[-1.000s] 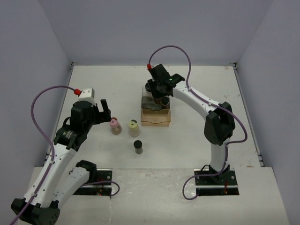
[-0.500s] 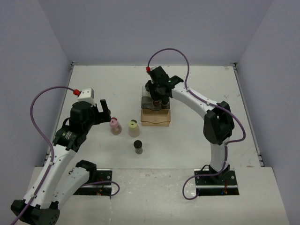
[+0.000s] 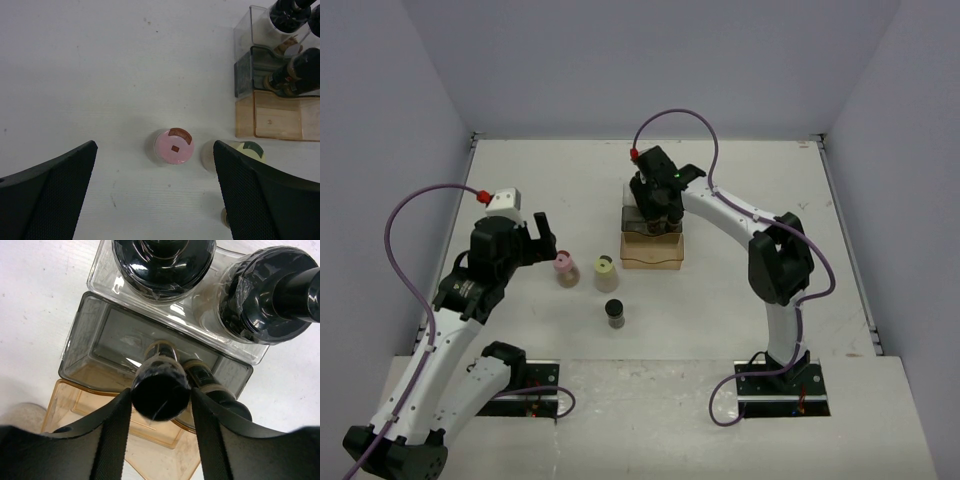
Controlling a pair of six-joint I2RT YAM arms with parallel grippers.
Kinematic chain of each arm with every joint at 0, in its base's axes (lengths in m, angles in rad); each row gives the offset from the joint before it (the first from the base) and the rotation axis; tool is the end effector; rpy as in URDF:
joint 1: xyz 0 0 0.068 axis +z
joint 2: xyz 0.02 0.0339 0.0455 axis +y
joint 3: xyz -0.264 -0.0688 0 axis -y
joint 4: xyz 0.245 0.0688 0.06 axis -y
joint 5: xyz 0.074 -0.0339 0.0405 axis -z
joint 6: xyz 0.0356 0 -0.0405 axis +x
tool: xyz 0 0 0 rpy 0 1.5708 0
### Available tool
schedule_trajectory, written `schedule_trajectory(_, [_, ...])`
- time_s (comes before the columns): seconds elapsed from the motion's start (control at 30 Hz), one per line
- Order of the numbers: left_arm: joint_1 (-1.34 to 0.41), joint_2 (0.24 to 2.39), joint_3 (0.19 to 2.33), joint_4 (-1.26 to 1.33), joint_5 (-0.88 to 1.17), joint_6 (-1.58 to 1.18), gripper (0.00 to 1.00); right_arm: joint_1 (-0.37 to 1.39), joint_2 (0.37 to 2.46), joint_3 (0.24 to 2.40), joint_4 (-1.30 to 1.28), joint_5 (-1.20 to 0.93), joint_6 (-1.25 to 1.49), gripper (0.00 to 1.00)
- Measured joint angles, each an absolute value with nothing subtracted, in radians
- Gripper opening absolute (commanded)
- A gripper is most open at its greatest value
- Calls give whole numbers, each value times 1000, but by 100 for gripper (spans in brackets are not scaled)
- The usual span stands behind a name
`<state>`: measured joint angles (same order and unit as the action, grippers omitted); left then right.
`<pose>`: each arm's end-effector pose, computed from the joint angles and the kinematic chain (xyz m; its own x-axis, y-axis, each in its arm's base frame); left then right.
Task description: Organize the condiment bottles
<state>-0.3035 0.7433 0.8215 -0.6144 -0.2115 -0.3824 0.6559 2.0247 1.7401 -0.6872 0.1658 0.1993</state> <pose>0.1537 -0.0403 0.3155 -0.4971 -0.2266 -0.8376 -0.0706 0.9727 -0.2213 0.3596 0.2693 0.2494 -0.7461 -0.3277 -0.5796 -0.3877 0.9215 -0.0220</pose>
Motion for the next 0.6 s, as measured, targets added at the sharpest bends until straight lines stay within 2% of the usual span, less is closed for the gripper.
schedule_trajectory(0.1, [-303,749,822,-615,-208,-382,100,656,2025,1740,-686,166,198,63])
schedule_trajectory(0.37, [-303,755,852,-624,-200,-381,100,656,2025,1749,-699,165,197,64])
schedule_trajectory(0.6, [-304,757,936,-633,-109,-370,100,656,2012,1856,-757,163,192,66])
